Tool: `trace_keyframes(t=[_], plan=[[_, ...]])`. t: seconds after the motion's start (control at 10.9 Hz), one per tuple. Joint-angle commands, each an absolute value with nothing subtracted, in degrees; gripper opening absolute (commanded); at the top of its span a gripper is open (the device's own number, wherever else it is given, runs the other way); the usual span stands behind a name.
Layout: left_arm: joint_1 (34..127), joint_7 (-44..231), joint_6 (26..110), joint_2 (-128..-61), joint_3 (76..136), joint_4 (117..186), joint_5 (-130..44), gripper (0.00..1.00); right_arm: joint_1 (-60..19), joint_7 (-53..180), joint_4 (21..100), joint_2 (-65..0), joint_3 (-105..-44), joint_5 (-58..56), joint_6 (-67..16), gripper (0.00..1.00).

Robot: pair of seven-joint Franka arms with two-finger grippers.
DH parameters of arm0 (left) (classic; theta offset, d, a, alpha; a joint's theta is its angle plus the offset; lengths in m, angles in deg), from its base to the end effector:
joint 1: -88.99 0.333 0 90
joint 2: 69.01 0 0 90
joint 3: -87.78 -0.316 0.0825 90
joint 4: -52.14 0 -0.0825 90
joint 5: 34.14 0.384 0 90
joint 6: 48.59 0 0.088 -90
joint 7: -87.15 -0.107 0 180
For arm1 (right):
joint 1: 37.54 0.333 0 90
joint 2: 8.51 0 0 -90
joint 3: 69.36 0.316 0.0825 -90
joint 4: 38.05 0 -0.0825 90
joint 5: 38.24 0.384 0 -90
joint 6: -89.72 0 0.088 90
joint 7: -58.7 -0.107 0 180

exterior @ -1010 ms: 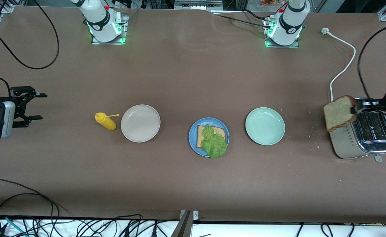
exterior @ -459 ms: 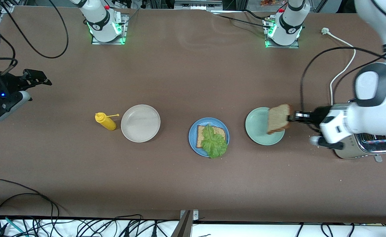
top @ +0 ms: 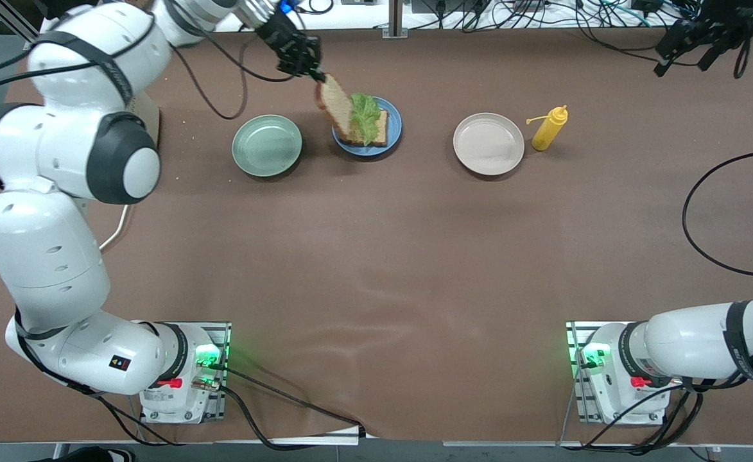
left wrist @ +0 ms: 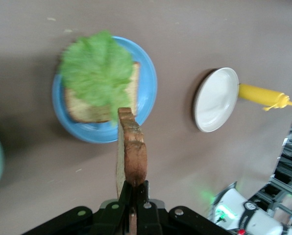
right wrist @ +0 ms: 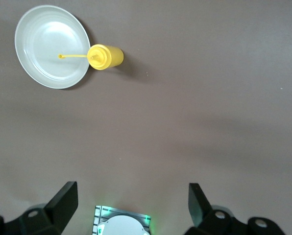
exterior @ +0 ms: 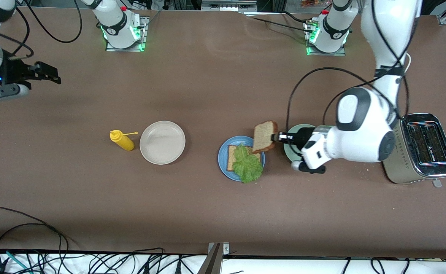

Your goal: Make sandwich in blue plate with both arms

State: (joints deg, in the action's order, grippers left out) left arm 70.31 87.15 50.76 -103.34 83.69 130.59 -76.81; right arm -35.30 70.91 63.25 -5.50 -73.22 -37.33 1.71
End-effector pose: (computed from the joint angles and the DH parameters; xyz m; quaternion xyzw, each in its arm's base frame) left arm 0.6607 -0.2465 0.3709 0.9374 -0.0224 -0.1494 0.3139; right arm 0.5250 -0.0138 0.5581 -0.9917 -0.0917 0.0878 0.0204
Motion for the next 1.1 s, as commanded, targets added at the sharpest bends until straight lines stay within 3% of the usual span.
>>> trace_keyframes(t=[0.0,0.46,0.73,0.83,0.92,1.01], plan=[[66.77,87.68,58.17,-107.75,82.77,129.75,-85.54,0.0,-36.66,68.63,56.71,-4.38,-72.44,-38.41,8.75,1.0],[63.07,87.33,68.73,-112.51,82.77,129.48,-86.08,0.0,-36.49,67.31,53.36,-6.66,-73.4,-40.52,8.95,1.0],[63.15,86.8,69.98,-113.66,82.77,129.57,-86.79,0.0,-36.75,67.14,52.91,-7.2,-73.49,-40.43,8.95,1.0],[63.33,86.72,69.98,-113.83,82.68,129.74,-86.7,0.05,-37.01,67.14,52.48,-7.2,-73.67,-40.52,8.95,1.0],[63.85,86.63,69.98,-114.27,82.42,130.09,-86.35,0.25,-37.02,66.7,52.47,-7.2,-73.84,-40.52,8.95,1.0],[64.55,85.67,70.07,-114.45,82.42,130.45,-86.7,0.76,-36.84,66.61,52.39,-7.11,-73.76,-40.52,9.03,1.0]])
